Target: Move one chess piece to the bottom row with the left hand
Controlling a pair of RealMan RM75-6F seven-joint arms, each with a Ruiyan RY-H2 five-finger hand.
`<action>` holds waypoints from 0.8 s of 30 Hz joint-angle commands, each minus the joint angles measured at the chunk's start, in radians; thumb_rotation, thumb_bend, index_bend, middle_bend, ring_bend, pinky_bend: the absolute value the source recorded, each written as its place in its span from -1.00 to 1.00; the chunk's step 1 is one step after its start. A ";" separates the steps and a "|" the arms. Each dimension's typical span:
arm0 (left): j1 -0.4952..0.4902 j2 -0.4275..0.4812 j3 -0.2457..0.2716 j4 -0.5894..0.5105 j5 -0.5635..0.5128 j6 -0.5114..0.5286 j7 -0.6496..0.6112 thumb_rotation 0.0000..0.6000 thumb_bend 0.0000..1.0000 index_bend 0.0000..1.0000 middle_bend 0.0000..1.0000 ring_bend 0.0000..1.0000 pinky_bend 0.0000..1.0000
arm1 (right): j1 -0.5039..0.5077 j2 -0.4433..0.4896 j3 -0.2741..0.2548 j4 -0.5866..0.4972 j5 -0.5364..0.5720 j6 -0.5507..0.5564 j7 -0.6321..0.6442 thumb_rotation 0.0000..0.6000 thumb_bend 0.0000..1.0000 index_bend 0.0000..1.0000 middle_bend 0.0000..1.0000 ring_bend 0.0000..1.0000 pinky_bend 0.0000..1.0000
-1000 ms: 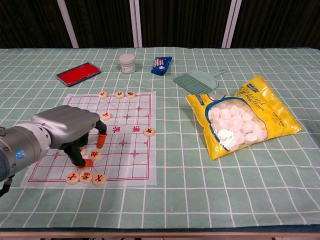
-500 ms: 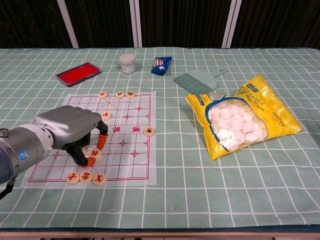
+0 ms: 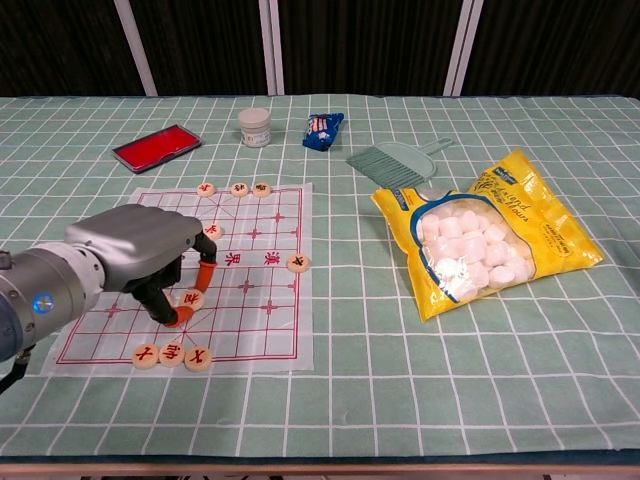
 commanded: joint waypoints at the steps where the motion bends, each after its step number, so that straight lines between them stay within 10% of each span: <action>1: -0.002 0.006 -0.007 -0.014 0.017 0.005 -0.009 1.00 -0.41 0.06 1.00 1.00 1.00 | 0.000 0.000 0.000 0.000 0.000 0.000 0.000 1.00 -0.31 -1.00 -1.00 -1.00 -1.00; 24: -0.015 -0.004 0.066 -0.148 0.075 0.018 0.050 1.00 -0.41 0.04 1.00 1.00 1.00 | -0.001 0.005 -0.001 -0.010 0.004 -0.004 0.005 1.00 -0.31 -1.00 -1.00 -1.00 -1.00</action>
